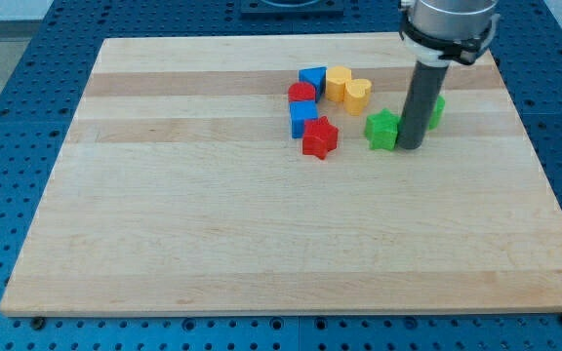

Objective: Push the green star closer to the red star

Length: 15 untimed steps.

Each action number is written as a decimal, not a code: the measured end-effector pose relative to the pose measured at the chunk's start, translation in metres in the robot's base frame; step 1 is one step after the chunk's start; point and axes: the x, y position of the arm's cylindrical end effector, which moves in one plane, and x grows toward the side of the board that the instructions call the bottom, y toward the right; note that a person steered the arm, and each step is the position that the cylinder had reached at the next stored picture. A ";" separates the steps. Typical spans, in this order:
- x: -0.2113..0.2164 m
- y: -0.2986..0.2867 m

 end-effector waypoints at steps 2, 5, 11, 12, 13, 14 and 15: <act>0.005 -0.003; 0.003 0.003; -0.009 -0.034; -0.010 -0.039; -0.014 -0.043; -0.018 -0.043; -0.019 -0.043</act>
